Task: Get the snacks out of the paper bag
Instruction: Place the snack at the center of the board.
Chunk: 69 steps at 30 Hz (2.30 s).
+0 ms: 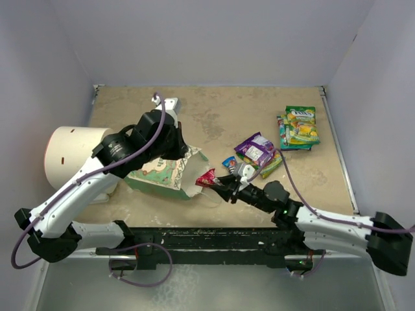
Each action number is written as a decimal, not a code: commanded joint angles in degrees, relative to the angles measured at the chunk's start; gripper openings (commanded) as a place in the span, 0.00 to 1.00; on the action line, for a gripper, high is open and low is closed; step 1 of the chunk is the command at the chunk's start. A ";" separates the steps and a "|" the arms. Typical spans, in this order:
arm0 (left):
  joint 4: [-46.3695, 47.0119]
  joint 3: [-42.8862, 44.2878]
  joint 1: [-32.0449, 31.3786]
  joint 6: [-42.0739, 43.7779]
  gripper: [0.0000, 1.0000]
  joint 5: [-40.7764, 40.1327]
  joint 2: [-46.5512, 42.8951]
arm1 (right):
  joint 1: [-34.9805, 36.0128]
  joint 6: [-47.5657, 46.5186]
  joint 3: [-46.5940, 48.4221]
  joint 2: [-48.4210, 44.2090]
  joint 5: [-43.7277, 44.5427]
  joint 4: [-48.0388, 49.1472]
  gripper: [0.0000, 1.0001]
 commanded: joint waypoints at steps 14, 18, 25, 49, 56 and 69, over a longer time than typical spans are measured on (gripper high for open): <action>2.31 2.74 1.75 -0.97 0.00 -6.34 3.85 | -5.72 9.54 14.82 -18.78 33.36 -45.22 0.12; 3.22 1.93 1.76 -0.80 0.00 -4.94 2.81 | -17.60 8.58 16.54 -14.57 31.65 -43.63 0.08; 5.11 0.89 1.76 -0.39 0.00 -1.35 1.39 | -38.77 9.32 25.00 -4.29 22.96 -40.26 0.07; 7.87 0.06 1.76 2.15 0.00 7.89 -0.56 | -67.25 15.62 35.03 24.26 3.49 -23.37 0.09; 6.36 2.13 1.83 3.97 0.00 7.91 0.41 | -68.18 16.35 37.60 29.31 -1.13 -22.45 0.10; 5.74 3.06 1.84 5.10 0.00 8.28 1.02 | -68.15 14.99 36.37 30.46 -0.24 -23.81 0.24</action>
